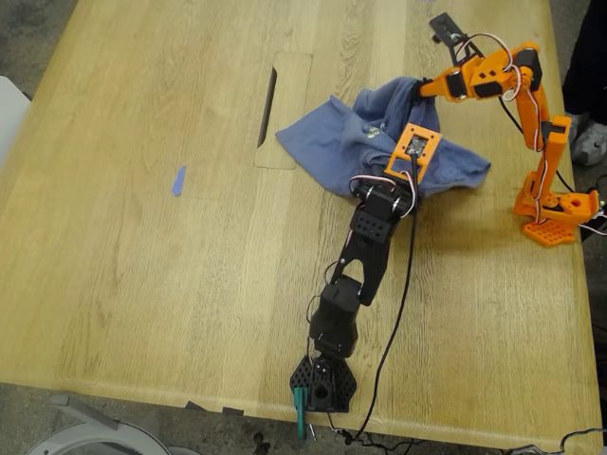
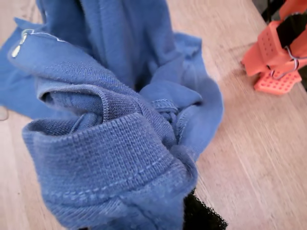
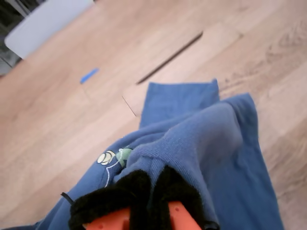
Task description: Fold a T-shirt
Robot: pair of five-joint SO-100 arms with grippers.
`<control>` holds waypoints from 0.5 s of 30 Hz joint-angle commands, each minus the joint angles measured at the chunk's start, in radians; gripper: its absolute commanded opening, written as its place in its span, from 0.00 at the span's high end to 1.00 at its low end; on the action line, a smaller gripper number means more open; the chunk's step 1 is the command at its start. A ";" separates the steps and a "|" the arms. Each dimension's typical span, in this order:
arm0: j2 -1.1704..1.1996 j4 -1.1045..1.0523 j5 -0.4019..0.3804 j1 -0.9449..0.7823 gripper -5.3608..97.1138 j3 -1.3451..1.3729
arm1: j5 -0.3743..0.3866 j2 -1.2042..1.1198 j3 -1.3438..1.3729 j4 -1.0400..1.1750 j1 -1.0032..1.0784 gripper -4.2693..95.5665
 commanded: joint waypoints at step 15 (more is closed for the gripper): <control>0.202 0.008 0.006 -0.181 0.95 -0.288 | -0.023 0.089 -0.212 -0.196 0.040 0.95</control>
